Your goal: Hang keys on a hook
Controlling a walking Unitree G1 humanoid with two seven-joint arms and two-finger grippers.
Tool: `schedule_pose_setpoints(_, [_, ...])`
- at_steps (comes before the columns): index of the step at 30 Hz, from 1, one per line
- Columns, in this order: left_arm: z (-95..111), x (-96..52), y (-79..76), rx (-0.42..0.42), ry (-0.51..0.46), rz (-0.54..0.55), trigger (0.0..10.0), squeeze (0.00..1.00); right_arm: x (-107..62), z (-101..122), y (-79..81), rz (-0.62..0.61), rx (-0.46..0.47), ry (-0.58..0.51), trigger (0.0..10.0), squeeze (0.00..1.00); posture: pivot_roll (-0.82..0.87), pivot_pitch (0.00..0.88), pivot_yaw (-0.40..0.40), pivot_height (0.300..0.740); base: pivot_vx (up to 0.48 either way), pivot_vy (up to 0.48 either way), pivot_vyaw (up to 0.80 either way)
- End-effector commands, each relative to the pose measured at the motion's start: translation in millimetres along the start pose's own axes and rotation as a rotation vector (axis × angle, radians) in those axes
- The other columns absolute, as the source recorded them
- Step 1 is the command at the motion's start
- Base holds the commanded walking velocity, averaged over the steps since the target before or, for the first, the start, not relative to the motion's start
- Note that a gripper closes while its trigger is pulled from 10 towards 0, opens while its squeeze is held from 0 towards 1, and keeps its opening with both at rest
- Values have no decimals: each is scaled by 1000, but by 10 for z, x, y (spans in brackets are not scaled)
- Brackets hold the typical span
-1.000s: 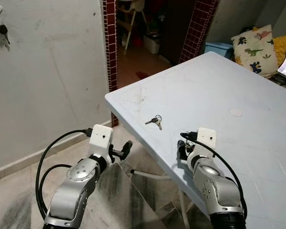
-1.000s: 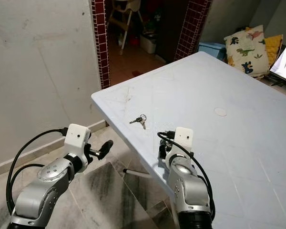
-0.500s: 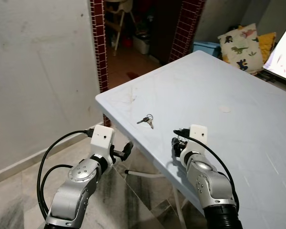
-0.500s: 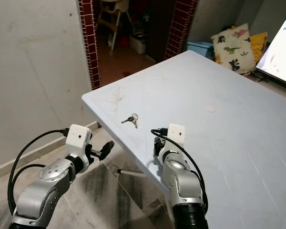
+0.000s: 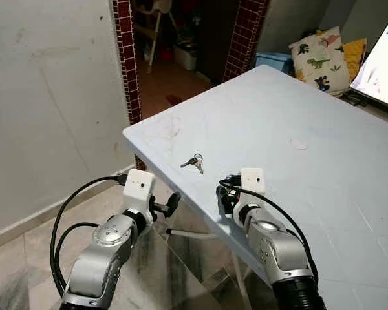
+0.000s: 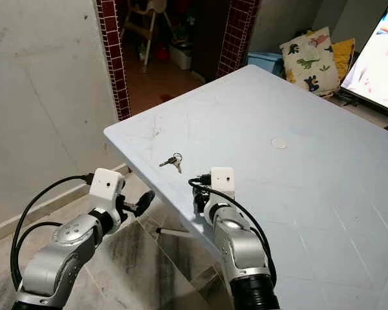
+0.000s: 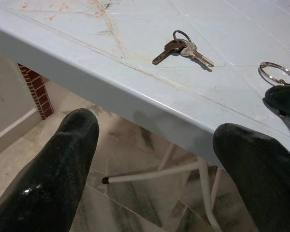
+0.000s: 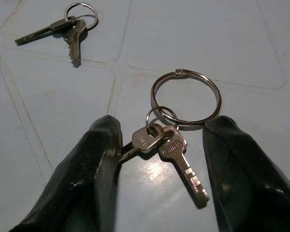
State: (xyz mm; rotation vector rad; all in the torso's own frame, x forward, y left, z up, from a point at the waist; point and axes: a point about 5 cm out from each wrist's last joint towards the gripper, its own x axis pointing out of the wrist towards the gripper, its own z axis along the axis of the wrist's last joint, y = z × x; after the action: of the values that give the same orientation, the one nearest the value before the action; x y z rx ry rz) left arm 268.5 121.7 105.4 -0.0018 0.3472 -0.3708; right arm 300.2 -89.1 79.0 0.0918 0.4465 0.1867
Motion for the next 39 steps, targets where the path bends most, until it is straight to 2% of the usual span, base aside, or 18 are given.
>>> schedule_pose_setpoints(1, [10,15,-28,4,4,-10,10000,0,8,-140,161,85,-18,63,0,0,136,50,-88,740,0,0,0])
schedule_pose_setpoints(7, [14,11,-17,3,0,-4,10000,0,24,-102,168,88,-87,29,0,0,141,47,-89,740,0,0,0])
schedule_pose_setpoints(11, [21,8,-16,2,-8,-2,10000,0,38,27,133,68,-128,-58,0,0,144,41,-90,740,0,0,0])
schedule_pose_setpoints(18, [39,26,-28,-3,-21,-3,10000,0,45,256,62,8,-155,-210,0,0,144,31,-86,740,0,0,0])
schedule_pose_setpoints(26, [38,32,-41,-6,-24,-4,10000,0,61,308,15,-33,-157,-258,0,0,145,25,-85,740,0,0,0])
schedule_pose_setpoints(27, [39,32,-40,-7,-25,-3,10000,0,56,335,11,-39,-165,-274,0,98,145,25,-85,740,0,0,0])
schedule_pose_setpoints(29, [38,33,-40,-8,-26,-2,10000,0,53,345,12,-36,-166,-278,0,98,145,25,-85,740,0,0,0])
schedule_pose_setpoints(30, [39,32,-44,-9,-26,-3,10000,0,37,367,-16,-62,-173,-290,3451,1000,144,26,-88,740,0,0,0])
schedule_pose_setpoints(31, [40,32,-45,-10,-27,-3,10000,0,25,379,-19,-65,-173,-295,6000,1000,144,26,-88,740,0,0,0])
schedule_pose_setpoints(32, [41,32,-45,-11,-28,-3,10000,0,13,391,-15,-63,-174,-300,10000,1000,144,26,-88,740,0,0,0])
schedule_pose_setpoints(34, [43,36,-45,-15,-30,-3,10000,0,-33,415,12,-51,-210,-317,10000,1000,137,28,-89,740,0,0,0])
schedule_pose_setpoints(35, [44,37,-46,-16,-31,-3,10000,0,-43,409,23,-42,-215,-317,10000,922,137,28,-89,740,0,0,0])
schedule_pose_setpoints(36, [46,38,-47,-17,-32,-3,10000,0,-48,404,29,-38,-218,-316,10000,922,136,29,-89,740,0,0,0])
schedule_pose_setpoints(37, [47,41,-49,-18,-33,-5,10000,0,-60,384,28,-40,-221,-315,10000,0,136,29,-89,740,0,0,0])
schedule_pose_setpoints(39, [47,44,-52,-20,-35,-6,10000,0,-68,357,23,-41,-221,-313,10000,0,133,29,-90,740,0,0,0])
